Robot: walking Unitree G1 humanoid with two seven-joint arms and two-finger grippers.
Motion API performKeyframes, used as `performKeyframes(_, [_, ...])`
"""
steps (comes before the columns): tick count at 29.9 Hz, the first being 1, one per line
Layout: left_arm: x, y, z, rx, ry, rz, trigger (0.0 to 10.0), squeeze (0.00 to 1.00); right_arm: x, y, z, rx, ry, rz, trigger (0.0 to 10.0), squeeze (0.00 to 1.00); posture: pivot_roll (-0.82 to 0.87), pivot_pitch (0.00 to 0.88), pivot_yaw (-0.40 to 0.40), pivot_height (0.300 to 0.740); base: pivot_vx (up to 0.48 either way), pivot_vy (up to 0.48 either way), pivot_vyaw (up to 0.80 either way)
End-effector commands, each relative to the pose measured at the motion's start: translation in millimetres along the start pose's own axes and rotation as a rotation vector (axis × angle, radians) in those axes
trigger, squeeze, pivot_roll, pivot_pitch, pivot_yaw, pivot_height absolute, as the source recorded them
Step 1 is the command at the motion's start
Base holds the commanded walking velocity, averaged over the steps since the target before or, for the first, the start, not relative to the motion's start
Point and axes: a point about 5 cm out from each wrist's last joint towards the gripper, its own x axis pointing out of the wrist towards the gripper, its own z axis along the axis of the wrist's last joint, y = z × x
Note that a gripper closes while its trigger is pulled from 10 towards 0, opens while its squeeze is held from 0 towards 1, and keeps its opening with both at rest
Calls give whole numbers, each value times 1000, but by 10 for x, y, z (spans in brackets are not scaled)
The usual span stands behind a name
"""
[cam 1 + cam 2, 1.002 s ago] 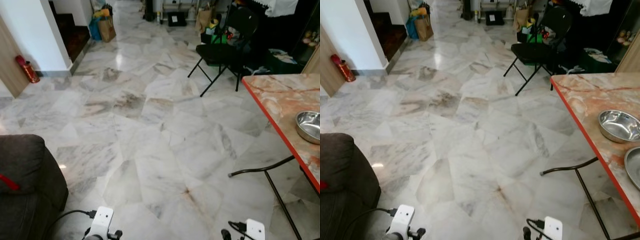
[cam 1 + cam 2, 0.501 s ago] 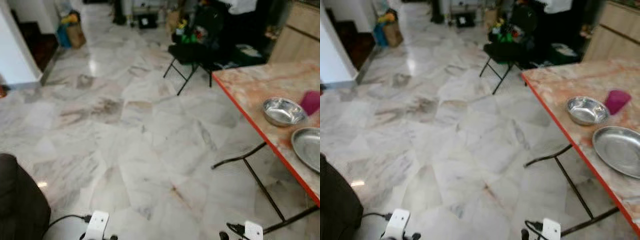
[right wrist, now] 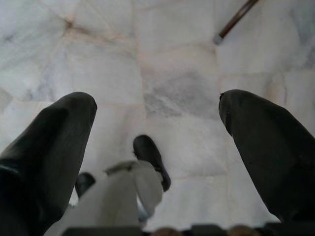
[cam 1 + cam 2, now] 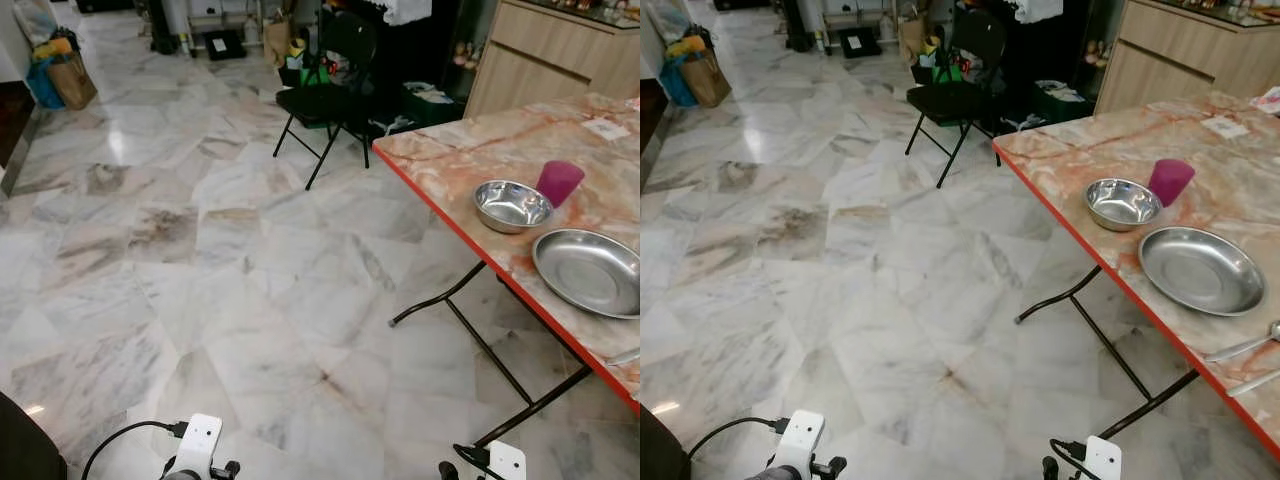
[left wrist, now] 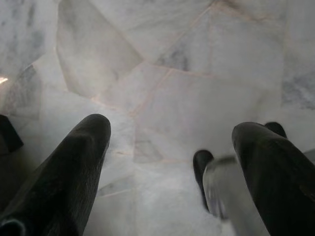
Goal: Setting the table
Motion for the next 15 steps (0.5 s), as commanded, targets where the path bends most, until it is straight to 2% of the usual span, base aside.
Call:
performKeyframes(1, [-18, 58, -49, 9, 14, 14, 10000, 0, -4, 35, -42, 11, 13, 5, 10000, 0, 47, 0, -8, 740, 0, 0, -725])
performKeyframes(15, [-38, 53, -128, 5, 26, 10, 10000, 0, -6, 54, -62, 6, 19, 7, 10000, 0, 52, 0, -8, 740, 0, 0, -725])
